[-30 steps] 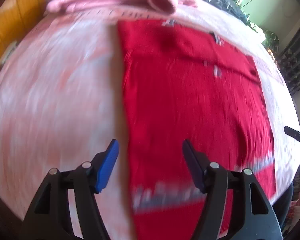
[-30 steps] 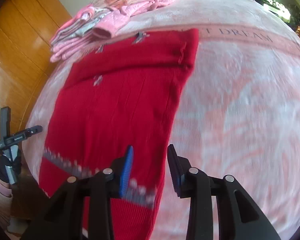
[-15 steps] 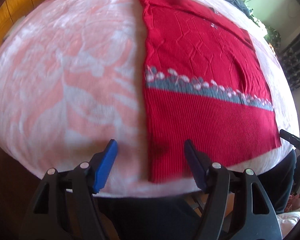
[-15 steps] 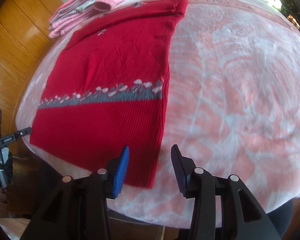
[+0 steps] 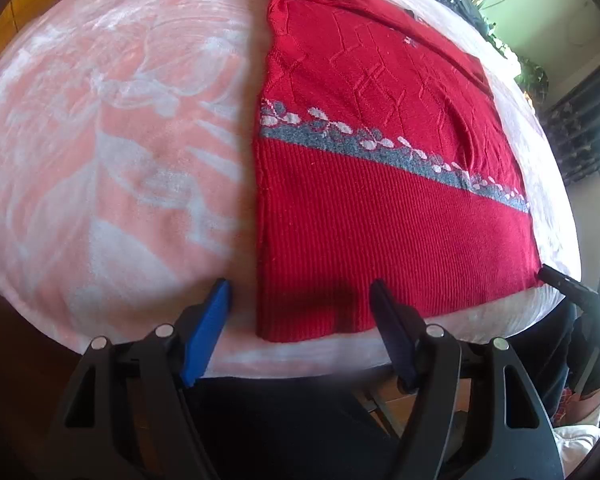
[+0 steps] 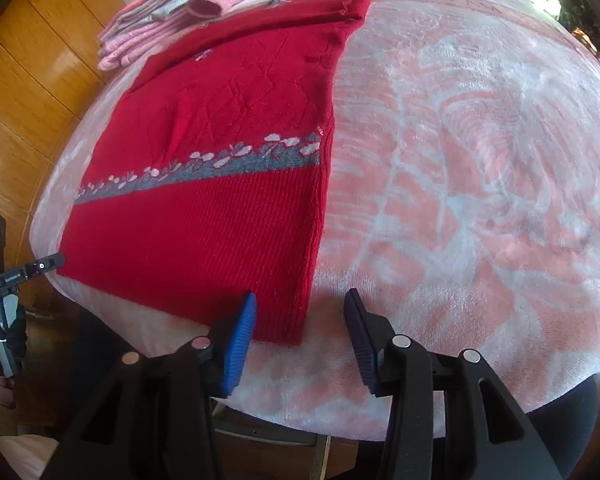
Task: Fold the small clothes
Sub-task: 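Grasp the ribbed hem with the left gripper while the right gripper grasps it too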
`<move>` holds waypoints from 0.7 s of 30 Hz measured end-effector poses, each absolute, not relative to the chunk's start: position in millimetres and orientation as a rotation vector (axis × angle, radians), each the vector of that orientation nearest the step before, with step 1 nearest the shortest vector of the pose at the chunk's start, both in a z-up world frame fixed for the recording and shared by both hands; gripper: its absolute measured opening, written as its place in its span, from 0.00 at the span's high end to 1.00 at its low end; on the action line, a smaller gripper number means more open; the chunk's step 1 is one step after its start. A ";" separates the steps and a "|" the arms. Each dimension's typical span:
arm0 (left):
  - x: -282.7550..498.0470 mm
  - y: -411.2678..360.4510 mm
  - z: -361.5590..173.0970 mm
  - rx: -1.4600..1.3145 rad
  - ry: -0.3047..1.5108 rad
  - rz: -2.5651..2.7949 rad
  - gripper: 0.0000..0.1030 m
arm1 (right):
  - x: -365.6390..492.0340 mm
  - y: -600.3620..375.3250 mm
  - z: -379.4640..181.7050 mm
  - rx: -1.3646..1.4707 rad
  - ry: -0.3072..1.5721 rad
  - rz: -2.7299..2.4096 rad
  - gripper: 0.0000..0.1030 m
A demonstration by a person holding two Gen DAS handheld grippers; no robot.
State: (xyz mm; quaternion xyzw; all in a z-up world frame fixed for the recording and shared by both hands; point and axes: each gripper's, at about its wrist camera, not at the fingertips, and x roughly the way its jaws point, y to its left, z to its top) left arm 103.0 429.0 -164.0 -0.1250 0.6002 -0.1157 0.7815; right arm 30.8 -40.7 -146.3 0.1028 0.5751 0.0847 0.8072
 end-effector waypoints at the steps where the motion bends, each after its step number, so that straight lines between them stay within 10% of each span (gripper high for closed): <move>1: 103.1 428.8 -164.0 -0.291 1.296 -0.261 0.38 | 30.4 -40.3 -145.7 0.220 1.228 0.182 0.55; 14: 104.2 432.4 -171.3 -0.413 1.315 -0.305 0.85 | 30.3 -51.3 -140.6 0.218 1.231 0.184 0.49; 21: 106.0 431.6 -175.9 -0.446 1.314 -0.304 0.88 | 37.0 -49.8 -150.4 0.237 1.255 0.189 0.48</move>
